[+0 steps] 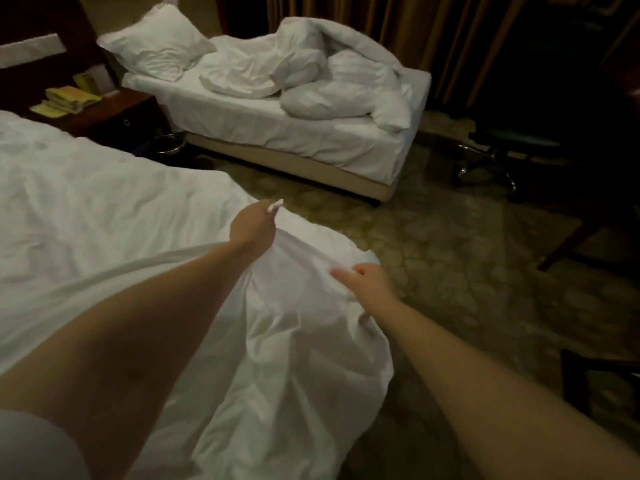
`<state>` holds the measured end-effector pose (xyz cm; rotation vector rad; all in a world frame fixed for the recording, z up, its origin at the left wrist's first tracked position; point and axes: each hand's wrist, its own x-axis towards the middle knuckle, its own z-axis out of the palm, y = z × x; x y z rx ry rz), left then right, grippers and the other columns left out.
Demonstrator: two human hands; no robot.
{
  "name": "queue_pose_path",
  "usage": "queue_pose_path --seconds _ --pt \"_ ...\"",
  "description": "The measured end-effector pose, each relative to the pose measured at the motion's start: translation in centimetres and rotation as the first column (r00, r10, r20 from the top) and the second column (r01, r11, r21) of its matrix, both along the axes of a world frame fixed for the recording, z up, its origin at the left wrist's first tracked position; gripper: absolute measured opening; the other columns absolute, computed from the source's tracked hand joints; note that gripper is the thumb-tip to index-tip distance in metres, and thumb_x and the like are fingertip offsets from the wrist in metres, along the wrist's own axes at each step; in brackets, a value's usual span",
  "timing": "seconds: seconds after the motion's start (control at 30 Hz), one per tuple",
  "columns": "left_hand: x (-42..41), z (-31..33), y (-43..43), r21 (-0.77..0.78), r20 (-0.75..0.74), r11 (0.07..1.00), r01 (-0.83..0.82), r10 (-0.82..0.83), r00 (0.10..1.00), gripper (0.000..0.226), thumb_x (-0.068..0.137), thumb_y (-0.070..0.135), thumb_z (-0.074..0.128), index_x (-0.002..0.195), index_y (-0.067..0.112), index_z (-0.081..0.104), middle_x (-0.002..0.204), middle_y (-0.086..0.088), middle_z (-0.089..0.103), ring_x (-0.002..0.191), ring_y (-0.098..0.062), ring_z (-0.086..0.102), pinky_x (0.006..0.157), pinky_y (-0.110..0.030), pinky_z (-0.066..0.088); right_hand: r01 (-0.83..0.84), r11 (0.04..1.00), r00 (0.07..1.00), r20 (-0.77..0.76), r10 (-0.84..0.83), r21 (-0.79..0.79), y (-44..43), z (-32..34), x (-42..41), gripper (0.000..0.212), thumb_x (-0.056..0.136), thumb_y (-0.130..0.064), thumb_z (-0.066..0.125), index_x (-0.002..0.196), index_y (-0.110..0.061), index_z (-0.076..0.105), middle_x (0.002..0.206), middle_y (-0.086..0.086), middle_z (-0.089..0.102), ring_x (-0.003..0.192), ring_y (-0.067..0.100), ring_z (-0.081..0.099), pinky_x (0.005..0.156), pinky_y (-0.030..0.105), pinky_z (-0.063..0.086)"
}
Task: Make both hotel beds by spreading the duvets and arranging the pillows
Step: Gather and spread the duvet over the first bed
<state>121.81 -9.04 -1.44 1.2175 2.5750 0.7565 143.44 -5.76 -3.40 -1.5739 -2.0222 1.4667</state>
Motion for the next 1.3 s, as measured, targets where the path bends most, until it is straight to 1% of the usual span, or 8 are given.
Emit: queue_pose_path --seconds 0.13,0.27,0.43,0.6,0.7,0.87,1.17,1.3 --pt "-1.4 -0.3 8.5 0.019 -0.098 0.998 -0.056 0.057 0.994 0.036 0.103 0.027 0.032 0.107 0.004 0.059 0.111 -0.019 0.063 0.104 -0.036 0.056 0.082 -0.037 0.041 -0.170 0.956 0.982 0.041 0.184 -0.238 6.3 -2.5 -0.3 0.059 0.086 -0.052 0.061 0.129 -0.014 0.050 0.117 0.005 0.053 0.105 0.023 0.052 0.086 0.032 0.044" --pt "-3.1 -0.7 17.1 0.040 -0.184 0.992 -0.121 0.127 0.975 0.033 0.102 0.026 0.034 0.097 0.002 0.055 0.105 -0.025 0.061 0.098 -0.040 0.056 0.075 -0.038 0.038 -0.113 0.978 0.980 0.145 0.139 -0.173 16.5 -7.4 -0.8 0.074 0.056 -0.070 0.073 0.111 -0.023 0.055 0.104 0.000 0.059 0.091 0.023 0.060 0.084 0.041 0.054" --pt "-6.0 0.3 29.1 0.037 -0.232 0.976 -0.213 0.216 0.948 0.039 0.101 0.030 0.034 0.098 -0.002 0.056 0.106 -0.030 0.059 0.101 -0.045 0.054 0.080 -0.044 0.040 -0.114 0.954 0.982 0.114 0.150 -0.276 31.0 -10.4 1.2 0.021 0.092 -0.036 0.059 0.093 -0.015 0.062 0.094 0.006 0.063 0.088 0.023 0.062 0.085 0.036 0.051" --pt "-5.6 -6.7 37.5 -0.280 -0.192 0.953 -0.117 0.064 0.979 0.036 0.101 0.024 0.039 0.105 -0.004 0.062 0.108 -0.029 0.061 0.102 -0.044 0.056 0.084 -0.044 0.043 -0.041 0.965 0.952 0.284 0.117 -0.260 41.2 -16.4 1.9 0.025 0.095 -0.030 0.053 0.086 -0.009 0.063 0.093 0.011 0.065 0.082 0.024 0.061 0.075 0.033 0.051" --pt "-5.1 -13.6 39.7 -0.528 -0.115 0.848 -0.037 -0.028 0.993 0.036 0.101 0.027 0.038 0.117 0.003 0.059 0.116 -0.024 0.060 0.108 -0.041 0.056 0.091 -0.045 0.044 -0.053 0.930 0.833 0.498 0.242 -0.364 44.2 -20.2 3.2 0.037 0.094 -0.034 0.054 0.115 -0.004 0.061 0.102 0.009 0.062 0.080 0.019 0.057 0.065 0.027 0.046" --pt "-3.6 -21.9 44.1 -0.776 -0.085 0.624 0.091 -0.247 0.965 0.032 0.097 0.019 0.037 0.124 0.017 0.052 0.124 -0.013 0.057 0.114 -0.033 0.053 0.097 -0.043 0.036 -0.081 0.865 0.774 0.515 0.368 -0.496 46.5 -25.3 5.6 0.048 0.099 -0.036 0.047 0.131 -0.001 0.052 0.133 0.016 0.054 0.121 0.028 0.052 0.093 0.030 0.041" --pt "5.6 -31.9 44.5 -0.760 0.335 0.343 0.551 -0.520 0.786 0.054 0.094 0.056 0.036 0.136 0.022 0.045 0.137 -0.006 0.049 0.123 -0.027 0.047 0.103 -0.043 0.037 0.300 0.544 0.940 0.145 -0.309 -0.784 45.2 -31.6 4.1 0.035 0.095 -0.014 0.057 0.126 0.000 0.056 0.116 0.017 0.061 0.106 0.032 0.058 0.090 0.039 0.047" --pt "7.8 -37.0 43.4 -0.817 0.355 0.233 0.527 -0.517 0.779 0.054 0.093 0.053 0.043 0.139 0.024 0.041 0.142 -0.006 0.045 0.127 -0.027 0.043 0.107 -0.043 0.033 0.292 0.424 0.939 0.172 -0.298 -0.857 42.1 -37.8 4.1 0.049 0.093 -0.023 0.059 0.136 -0.005 0.045 0.130 0.015 0.056 0.115 0.034 0.055 0.095 0.043 0.048"
